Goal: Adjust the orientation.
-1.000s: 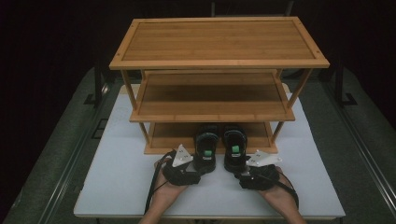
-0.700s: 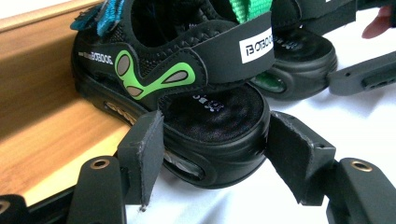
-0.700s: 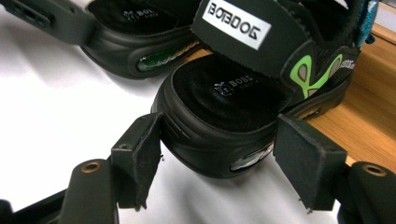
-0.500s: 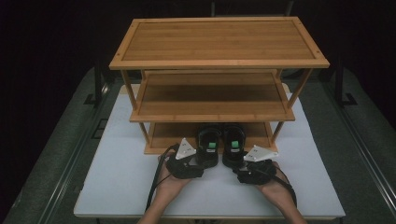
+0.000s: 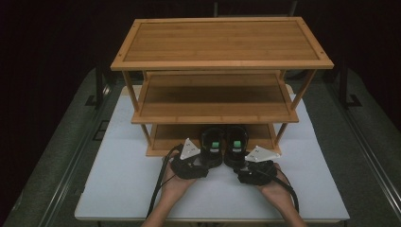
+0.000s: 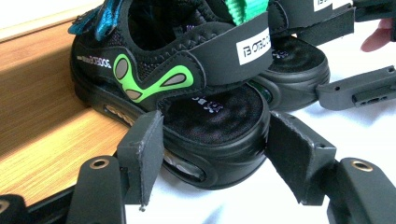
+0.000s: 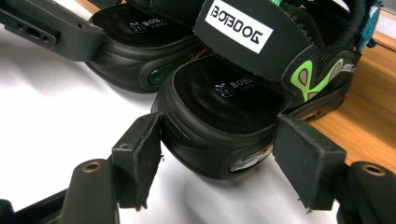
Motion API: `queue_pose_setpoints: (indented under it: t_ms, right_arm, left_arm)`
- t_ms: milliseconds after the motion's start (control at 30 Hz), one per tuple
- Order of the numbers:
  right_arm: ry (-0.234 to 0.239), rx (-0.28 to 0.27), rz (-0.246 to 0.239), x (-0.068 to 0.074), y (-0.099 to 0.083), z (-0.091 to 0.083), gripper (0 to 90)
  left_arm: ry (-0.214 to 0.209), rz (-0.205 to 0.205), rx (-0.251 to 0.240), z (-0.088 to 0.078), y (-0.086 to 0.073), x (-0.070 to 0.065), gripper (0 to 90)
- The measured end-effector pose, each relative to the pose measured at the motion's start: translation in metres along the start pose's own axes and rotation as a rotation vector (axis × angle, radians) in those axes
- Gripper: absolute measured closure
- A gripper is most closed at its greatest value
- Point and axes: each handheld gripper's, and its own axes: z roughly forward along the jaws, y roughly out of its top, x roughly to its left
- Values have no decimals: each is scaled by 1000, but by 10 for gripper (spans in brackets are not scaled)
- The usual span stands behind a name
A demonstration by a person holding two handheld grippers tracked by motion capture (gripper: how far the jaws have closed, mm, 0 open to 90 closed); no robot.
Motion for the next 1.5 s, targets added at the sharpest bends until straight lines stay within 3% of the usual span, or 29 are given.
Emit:
queue_pose_setpoints:
  t_ms: [267,400,533,700,833,1200,1500]
  right_arm:
    - [-20,14,45,1,-4,-6,326]
    - [-7,5,74,1,-9,-13,380]
    - [-6,7,109,4,-14,-16,475]
    - [-22,16,144,7,-13,-18,669]
    - [-22,17,168,9,-11,-17,757]
    - [-76,8,142,17,-5,-15,821]
    - [-115,0,151,12,-2,-7,846]
  left_arm:
    - [1,-15,-3,-8,-3,-4,353]
    - [4,-22,-1,-13,-7,-10,389]
    - [10,-24,13,-14,-12,-15,511]
    - [42,-24,17,-15,-12,-17,626]
    - [63,-16,27,-14,-11,-17,669]
    - [98,-23,21,-12,-8,-17,712]
    - [127,-15,17,-1,-2,-16,709]
